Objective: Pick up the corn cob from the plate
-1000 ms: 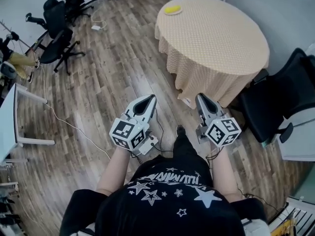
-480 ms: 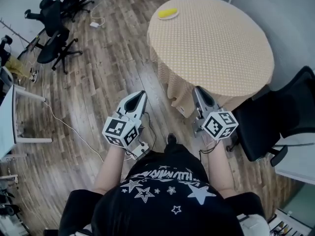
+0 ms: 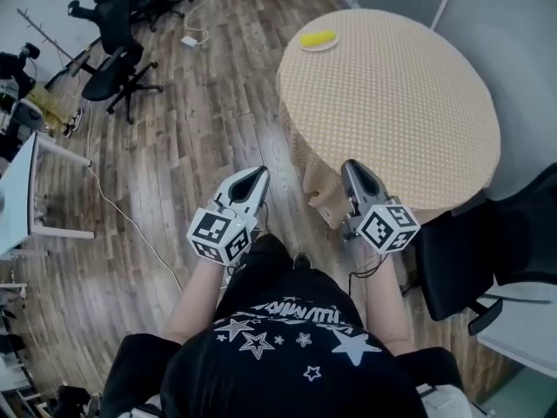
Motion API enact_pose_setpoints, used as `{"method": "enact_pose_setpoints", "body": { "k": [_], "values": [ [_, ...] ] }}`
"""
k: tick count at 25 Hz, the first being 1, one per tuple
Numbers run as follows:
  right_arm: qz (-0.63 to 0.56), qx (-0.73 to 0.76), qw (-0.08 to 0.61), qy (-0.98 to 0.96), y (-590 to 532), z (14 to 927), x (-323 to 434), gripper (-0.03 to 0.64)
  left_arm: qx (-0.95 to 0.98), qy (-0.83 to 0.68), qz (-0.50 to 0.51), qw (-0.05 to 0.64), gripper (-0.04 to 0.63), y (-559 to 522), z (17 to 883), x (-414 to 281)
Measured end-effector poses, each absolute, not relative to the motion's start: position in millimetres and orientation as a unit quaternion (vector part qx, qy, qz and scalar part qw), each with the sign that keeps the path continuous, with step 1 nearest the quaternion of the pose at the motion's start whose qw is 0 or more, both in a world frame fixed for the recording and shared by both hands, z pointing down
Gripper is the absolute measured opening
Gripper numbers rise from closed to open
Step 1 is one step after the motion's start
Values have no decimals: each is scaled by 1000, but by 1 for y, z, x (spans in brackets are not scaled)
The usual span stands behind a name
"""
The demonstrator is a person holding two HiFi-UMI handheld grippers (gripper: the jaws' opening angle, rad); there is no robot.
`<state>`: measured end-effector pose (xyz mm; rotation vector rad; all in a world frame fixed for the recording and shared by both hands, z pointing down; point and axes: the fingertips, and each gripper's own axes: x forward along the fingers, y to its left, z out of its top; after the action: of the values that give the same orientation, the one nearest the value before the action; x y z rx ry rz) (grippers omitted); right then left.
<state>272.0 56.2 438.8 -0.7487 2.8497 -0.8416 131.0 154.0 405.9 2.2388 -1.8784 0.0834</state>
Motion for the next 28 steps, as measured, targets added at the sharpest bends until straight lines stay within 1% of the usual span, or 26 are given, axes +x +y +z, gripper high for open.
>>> {"method": "enact_pose_setpoints", "body": {
  "k": [9, 14, 18, 22, 28],
  "values": [
    [-273, -239, 24, 931, 17, 446, 228, 38, 762, -639, 18, 102, 11, 101, 409, 89],
    [-263, -273, 17, 925, -32, 450, 204, 38, 774, -623, 3, 111, 11, 45, 420, 50],
    [-270, -309, 23, 912, -78, 447, 182, 38, 792, -599, 12, 113, 11, -6, 421, 19],
    [-277, -334, 18, 901, -122, 449, 144, 38, 804, -584, 8, 111, 11, -51, 415, -22],
    [-292, -367, 19, 883, -178, 445, 82, 38, 804, -582, 1, 120, 11, -93, 413, -104]
  ]
}}
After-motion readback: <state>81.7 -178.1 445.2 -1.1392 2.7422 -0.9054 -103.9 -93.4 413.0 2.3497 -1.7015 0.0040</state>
